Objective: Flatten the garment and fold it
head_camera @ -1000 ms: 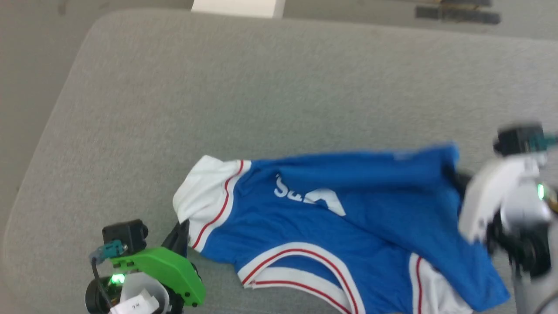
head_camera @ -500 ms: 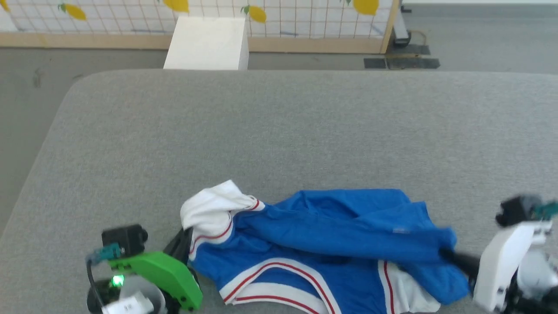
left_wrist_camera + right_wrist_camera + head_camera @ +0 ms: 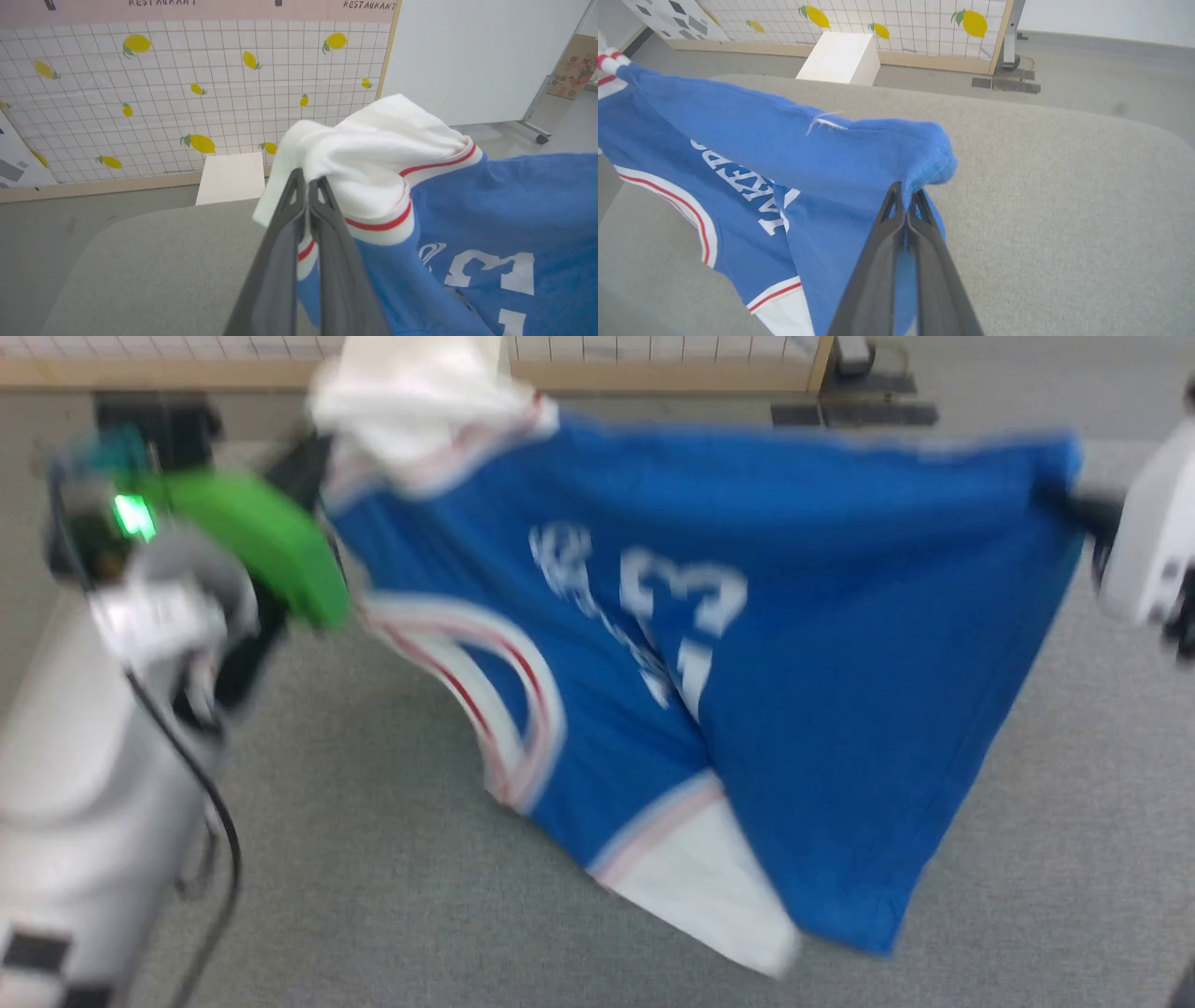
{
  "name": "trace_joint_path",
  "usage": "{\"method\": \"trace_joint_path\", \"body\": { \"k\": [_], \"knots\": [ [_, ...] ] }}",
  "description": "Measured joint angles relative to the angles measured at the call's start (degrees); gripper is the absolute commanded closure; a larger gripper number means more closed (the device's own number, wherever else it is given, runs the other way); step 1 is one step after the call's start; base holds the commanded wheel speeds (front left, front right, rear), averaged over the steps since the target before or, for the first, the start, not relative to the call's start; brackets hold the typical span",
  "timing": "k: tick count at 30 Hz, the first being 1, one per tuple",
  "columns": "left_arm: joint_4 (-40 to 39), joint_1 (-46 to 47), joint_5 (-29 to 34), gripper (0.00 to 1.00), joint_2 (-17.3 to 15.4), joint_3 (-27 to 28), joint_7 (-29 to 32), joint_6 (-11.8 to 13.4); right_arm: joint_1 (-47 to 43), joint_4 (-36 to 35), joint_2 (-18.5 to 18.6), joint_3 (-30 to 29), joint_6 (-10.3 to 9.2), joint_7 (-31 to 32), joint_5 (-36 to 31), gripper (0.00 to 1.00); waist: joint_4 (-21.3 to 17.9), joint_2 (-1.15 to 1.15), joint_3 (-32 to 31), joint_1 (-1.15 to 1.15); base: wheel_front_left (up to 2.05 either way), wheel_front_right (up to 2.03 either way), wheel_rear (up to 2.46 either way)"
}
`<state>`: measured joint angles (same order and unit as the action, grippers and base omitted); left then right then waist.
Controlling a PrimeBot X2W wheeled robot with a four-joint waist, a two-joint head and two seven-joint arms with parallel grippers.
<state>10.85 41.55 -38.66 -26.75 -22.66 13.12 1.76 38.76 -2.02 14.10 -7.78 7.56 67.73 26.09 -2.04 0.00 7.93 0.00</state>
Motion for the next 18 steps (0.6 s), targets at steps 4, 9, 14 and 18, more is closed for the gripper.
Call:
{"method": "trace_joint_path", "body": {
  "k": [4, 9, 14, 18],
  "knots": [
    [6.17, 14.33, 4.34, 1.0, -0.42, -0.51, 0.1, -1.82, 12.44, 5.97, -1.08, -0.48, 0.0, -3.48, -4.1, 1.0, -0.07, 0.0, 3.8, 0.0, 0.0, 0.0, 0.0],
    [12.58, 30.04, 9.05, 1.0, -0.85, -1.11, -0.67, -3.24, 26.51, 11.82, -3.02, -2.49, 0.0, -9.58, -10.15, 1.0, -0.43, 0.0, 9.07, 0.01, 0.0, 0.0, 0.0],
    [17.35, 42.46, 12.66, 1.0, -1.05, -0.86, -4.81, -3.56, 38.14, 17.36, -4.92, -2.48, 0.0, -18.97, -14.39, 1.0, -1.23, 0.0, 14.42, 0.01, 0.0, 0.0, 0.0],
    [19.33, 49.9, 15.22, 1.0, -1.01, 0.52, -11.65, -1.97, 44.38, 21.23, -6.91, -5.28, 0.0, -26.99, -18.05, 1.0, -2.14, 0.0, 18.01, 0.01, 0.0, 0.0, 0.0]
  ]
}}
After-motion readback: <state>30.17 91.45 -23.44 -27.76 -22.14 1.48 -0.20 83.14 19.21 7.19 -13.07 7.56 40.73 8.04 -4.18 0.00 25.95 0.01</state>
